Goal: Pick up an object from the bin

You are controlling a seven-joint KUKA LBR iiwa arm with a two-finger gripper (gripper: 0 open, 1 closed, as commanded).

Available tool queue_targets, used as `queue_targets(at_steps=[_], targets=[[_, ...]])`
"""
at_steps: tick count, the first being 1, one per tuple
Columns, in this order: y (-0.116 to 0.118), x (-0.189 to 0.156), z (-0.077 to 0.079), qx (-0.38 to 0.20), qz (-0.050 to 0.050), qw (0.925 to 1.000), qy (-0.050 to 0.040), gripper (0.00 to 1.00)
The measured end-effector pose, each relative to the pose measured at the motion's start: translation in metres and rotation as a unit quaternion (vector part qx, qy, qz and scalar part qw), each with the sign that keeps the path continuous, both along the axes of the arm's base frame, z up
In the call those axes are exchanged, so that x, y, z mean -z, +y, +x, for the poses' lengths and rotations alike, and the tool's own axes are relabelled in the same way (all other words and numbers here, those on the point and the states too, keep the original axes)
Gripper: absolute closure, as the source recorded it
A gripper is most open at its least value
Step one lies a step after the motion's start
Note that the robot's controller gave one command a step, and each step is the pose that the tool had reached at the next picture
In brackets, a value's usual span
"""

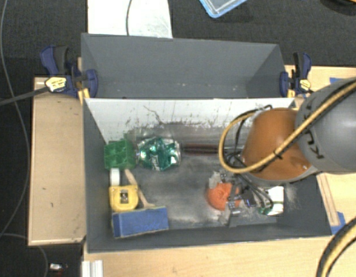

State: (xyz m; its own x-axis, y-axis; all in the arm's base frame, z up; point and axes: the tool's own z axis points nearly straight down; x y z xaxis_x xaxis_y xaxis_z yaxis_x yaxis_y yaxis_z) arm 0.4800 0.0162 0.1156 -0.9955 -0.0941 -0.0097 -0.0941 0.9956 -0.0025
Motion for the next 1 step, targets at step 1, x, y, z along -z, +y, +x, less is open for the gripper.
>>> queue_targets(at_steps=[1], targets=[[-0.0182,0.0402,0.0050,0.106,0.002,0.9943,-0.0074,0.00]])
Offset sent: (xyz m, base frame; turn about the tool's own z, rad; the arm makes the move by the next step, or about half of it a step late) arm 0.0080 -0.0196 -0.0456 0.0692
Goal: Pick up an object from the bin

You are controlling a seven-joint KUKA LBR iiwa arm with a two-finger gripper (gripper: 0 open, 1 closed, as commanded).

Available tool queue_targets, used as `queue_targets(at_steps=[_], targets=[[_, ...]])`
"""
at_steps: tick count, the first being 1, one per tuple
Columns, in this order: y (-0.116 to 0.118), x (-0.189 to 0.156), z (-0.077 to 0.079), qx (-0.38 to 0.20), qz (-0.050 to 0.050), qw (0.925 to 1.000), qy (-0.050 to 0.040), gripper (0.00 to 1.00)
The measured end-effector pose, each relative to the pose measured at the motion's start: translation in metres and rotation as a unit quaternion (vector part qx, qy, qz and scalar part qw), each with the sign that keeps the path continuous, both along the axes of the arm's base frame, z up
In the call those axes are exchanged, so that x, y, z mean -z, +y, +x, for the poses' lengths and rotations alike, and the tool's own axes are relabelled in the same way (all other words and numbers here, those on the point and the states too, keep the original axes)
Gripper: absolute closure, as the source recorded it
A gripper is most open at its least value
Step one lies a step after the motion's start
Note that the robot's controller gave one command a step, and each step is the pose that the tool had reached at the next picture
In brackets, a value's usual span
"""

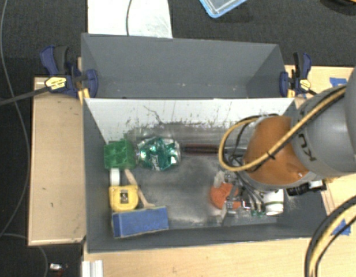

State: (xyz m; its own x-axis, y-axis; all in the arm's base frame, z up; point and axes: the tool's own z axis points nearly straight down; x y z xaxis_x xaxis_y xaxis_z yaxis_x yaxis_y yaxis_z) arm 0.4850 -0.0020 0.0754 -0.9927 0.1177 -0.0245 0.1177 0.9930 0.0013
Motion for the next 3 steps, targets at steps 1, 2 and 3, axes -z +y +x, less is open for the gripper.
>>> queue_targets(at_steps=[1,2,3], targets=[[-0.002,0.007,0.004,-0.060,-0.001,0.9982,0.0030,1.00],[-0.001,0.004,0.004,-0.071,-0.001,0.9975,0.0044,1.00],[-0.001,-0.006,0.004,-0.071,-0.001,0.9975,0.0043,1.00]])
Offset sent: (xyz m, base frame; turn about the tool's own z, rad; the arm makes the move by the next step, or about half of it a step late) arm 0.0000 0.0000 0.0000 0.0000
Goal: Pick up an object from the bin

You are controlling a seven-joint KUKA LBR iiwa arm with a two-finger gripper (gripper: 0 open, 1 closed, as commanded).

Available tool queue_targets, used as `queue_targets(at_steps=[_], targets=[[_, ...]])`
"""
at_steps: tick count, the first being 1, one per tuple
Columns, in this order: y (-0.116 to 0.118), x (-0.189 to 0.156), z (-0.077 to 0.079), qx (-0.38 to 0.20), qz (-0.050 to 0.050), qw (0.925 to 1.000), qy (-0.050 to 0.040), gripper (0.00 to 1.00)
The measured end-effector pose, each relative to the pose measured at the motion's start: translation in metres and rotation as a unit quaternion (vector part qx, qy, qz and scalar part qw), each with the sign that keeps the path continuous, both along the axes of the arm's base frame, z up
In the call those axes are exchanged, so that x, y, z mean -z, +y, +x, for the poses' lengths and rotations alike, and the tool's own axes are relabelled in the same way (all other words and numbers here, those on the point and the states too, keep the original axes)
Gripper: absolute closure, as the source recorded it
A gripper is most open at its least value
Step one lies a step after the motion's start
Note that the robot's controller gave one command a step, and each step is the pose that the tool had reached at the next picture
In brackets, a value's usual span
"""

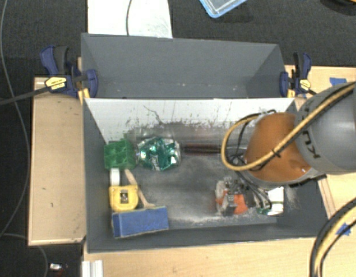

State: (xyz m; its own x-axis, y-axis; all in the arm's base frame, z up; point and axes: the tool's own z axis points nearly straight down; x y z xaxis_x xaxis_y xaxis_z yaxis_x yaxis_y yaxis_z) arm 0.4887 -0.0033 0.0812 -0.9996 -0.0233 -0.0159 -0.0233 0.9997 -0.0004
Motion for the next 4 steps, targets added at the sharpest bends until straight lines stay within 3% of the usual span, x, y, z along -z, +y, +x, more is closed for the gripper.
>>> queue_targets(at_steps=[2,3,4], targets=[[0.000,-0.032,0.000,-0.001,0.000,1.0000,-0.0010,1.00],[0.000,-0.059,-0.002,-0.001,0.000,1.0000,0.0042,1.00],[0.000,-0.105,0.000,-0.001,0.000,1.0000,0.0013,1.00]])
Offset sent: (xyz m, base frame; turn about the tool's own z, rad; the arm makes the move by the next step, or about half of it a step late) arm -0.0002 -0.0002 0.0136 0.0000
